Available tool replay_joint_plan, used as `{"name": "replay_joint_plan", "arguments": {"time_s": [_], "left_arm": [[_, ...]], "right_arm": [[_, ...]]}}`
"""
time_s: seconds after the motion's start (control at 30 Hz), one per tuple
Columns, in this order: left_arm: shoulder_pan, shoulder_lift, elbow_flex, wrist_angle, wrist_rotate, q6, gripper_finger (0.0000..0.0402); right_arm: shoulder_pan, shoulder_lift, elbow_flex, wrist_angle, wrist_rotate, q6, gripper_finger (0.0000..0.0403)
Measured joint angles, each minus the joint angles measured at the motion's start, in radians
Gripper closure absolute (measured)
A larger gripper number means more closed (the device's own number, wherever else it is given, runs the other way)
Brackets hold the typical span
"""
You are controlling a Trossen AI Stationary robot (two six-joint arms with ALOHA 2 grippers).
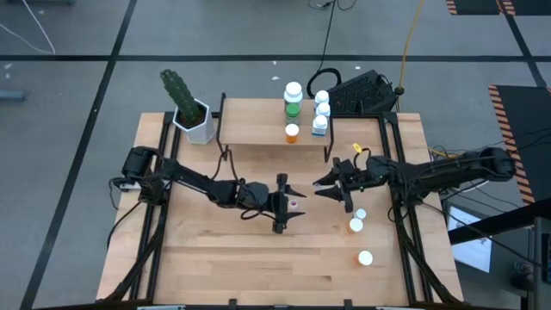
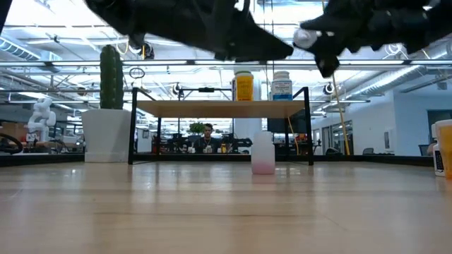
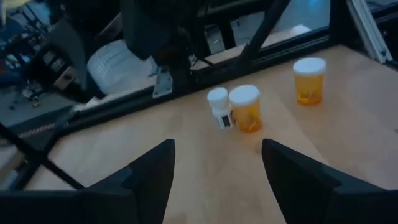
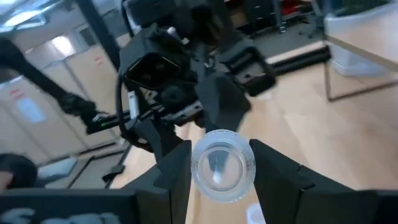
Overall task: Pick and place medicine bottles onto shelf by color
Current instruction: Close the lid on the transparent capsule bottle
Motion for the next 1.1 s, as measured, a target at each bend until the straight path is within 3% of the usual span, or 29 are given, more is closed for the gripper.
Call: {"name": "replay_joint_plan", "arguments": {"time_s": [0.13, 0.23, 0.43, 0.57, 0.8, 1.1], "left_arm": [[0.001, 0.000, 0.074, -0.122, -0.012, 0.065, 0.0160], [0.001, 0.000, 0.098, -0.124, -0.032, 0.092, 0.0160], [0.001, 0.000, 0.089, -0.164, -0.173, 0.086, 0.0160], [-0.003, 0.000, 0.089, -0.166, -0.242, 0.111, 0.0160], [-0.032, 0.000, 0.088, -0.145, -0.247, 0.227, 0.0163], [-0.070, 0.000, 0.088, -0.183, -0.216, 0.339, 0.0237]], "right_arm": [[0.000, 0.038, 0.070, -0.092, -0.013, -0.046, 0.0266], [-0.002, 0.071, 0.088, -0.108, -0.048, -0.083, 0.0266], [-0.021, 0.126, 0.098, -0.118, -0.189, -0.064, 0.0266], [-0.021, 0.152, 0.097, -0.159, -0.191, -0.054, 0.0266], [-0.021, 0.218, 0.097, -0.112, -0.191, -0.038, 0.0266], [-0.021, 0.274, 0.097, -0.006, -0.192, -0.019, 0.0266]]}}
